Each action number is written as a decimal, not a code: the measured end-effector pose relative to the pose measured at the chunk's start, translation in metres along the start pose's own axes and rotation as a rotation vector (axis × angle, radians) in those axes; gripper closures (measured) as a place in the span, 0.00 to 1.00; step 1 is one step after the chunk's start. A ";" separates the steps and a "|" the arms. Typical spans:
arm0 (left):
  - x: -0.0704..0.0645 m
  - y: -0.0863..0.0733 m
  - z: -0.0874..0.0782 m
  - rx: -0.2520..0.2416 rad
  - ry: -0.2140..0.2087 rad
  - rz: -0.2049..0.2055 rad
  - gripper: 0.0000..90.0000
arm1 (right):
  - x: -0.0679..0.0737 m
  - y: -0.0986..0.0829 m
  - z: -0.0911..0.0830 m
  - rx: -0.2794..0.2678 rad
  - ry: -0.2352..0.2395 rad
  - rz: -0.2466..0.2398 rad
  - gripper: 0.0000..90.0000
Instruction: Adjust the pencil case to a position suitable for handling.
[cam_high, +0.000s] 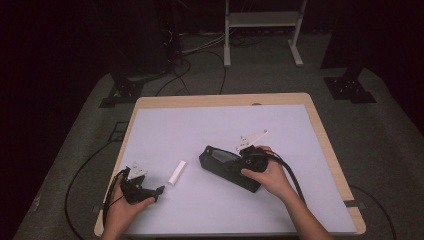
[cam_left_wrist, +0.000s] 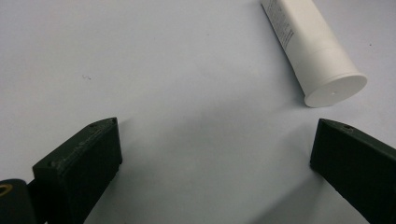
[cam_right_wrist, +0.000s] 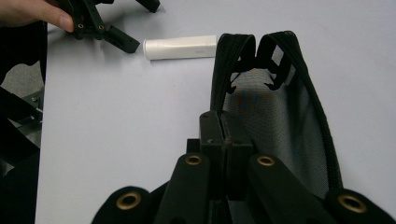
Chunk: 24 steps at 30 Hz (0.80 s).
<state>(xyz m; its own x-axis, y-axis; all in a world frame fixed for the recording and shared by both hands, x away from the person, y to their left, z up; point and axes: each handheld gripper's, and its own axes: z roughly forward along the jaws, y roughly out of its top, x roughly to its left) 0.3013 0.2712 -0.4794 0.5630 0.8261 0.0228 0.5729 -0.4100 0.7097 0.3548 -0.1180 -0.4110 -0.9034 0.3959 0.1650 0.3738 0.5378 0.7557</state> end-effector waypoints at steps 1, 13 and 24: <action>0.000 0.000 0.000 0.001 0.000 0.001 0.01 | 0.000 0.000 0.001 0.001 0.002 -0.008 0.98; 0.000 0.000 0.000 0.002 0.000 0.002 0.01 | 0.003 -0.002 0.006 0.021 0.004 -0.015 0.93; 0.000 0.000 0.000 -0.001 0.001 0.000 0.01 | 0.007 0.000 -0.017 -0.036 -0.022 -0.018 0.87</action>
<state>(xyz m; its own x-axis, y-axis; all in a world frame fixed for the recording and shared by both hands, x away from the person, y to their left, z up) 0.3012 0.2711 -0.4794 0.5627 0.8264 0.0232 0.5723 -0.4096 0.7104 0.3449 -0.1285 -0.3991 -0.9051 0.4024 0.1375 0.3490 0.5180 0.7810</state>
